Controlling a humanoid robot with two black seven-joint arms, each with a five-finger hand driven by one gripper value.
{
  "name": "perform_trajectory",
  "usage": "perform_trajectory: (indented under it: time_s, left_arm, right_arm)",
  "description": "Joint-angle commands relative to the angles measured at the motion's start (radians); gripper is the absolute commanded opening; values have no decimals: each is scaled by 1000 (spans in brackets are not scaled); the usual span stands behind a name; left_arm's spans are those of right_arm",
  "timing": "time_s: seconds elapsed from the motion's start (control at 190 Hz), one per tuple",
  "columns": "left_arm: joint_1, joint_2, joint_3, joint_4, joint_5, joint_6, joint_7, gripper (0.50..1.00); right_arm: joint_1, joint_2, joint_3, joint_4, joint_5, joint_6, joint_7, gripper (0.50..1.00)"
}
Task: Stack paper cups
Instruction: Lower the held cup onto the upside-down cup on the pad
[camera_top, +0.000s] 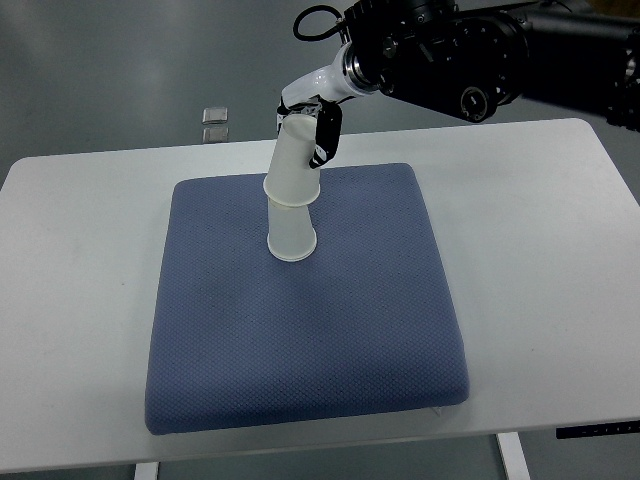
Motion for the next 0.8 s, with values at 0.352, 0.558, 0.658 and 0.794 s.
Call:
perform_trajectory:
  time_s: [0.352, 0.558, 0.658, 0.794]
  left_arm:
    - [0, 0, -2, 1, 0, 0, 0, 1000]
    - [0, 0, -3, 3, 0, 0, 0, 1000]
    - [0, 0, -3, 3, 0, 0, 0, 1000]
    - [0, 0, -3, 3, 0, 0, 0, 1000]
  right_arm:
    - [-17, 0, 0, -13, 4, 0, 0, 754]
    - [-25, 0, 2, -13, 4, 0, 0, 758]
    - [-31, 0, 2, -13, 6, 0, 0, 760]
    - [-36, 0, 3, -13, 6, 0, 0, 760]
